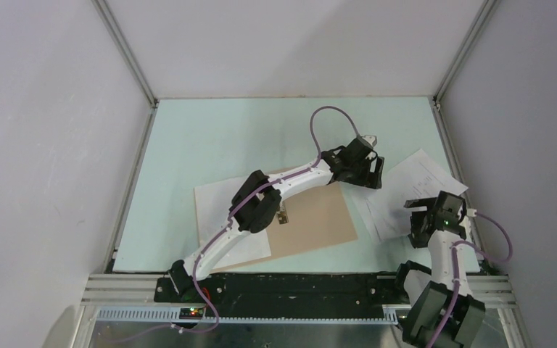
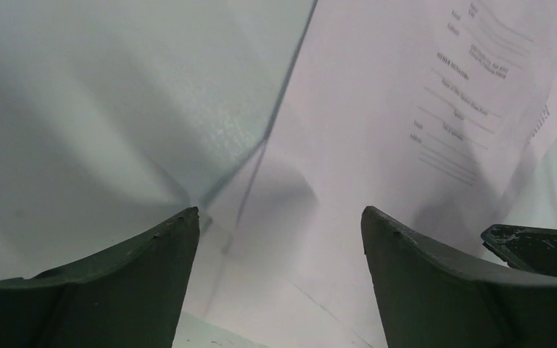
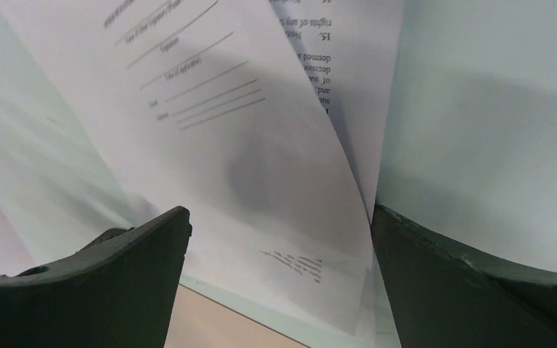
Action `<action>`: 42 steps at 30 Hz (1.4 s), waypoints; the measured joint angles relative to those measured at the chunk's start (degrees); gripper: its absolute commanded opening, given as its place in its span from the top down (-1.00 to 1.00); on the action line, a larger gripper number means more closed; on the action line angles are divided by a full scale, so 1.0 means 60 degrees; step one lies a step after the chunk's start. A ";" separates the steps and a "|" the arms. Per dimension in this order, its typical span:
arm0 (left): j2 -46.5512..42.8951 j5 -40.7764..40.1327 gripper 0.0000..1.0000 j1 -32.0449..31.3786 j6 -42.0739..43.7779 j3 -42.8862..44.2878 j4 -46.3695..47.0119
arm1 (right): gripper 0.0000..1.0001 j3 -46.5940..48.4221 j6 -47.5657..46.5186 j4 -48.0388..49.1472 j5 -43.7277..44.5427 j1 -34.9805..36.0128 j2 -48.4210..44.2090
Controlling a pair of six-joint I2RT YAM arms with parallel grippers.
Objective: Put the files into the folder
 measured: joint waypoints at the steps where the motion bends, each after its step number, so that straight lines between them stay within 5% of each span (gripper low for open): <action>1: -0.0029 -0.0040 -0.68 -0.0004 -0.0036 -0.0051 0.0040 | -0.99 0.0000 0.0055 0.0251 -0.0022 0.0215 0.0160; 14: -0.0200 -0.0648 0.03 -0.0011 -0.0124 -0.0481 0.0044 | -0.71 0.0557 0.0157 0.1672 -0.0036 0.1497 0.1909; 27: -0.0623 -0.0062 0.92 0.0244 -0.1235 -0.1042 -0.0561 | -0.87 0.0685 -0.0219 0.1763 0.0219 0.2116 0.2062; 42: -0.4044 0.1916 1.00 0.2251 -0.4860 -0.5071 0.0947 | -0.99 0.0776 -0.0667 0.1370 -0.1956 0.1566 0.2022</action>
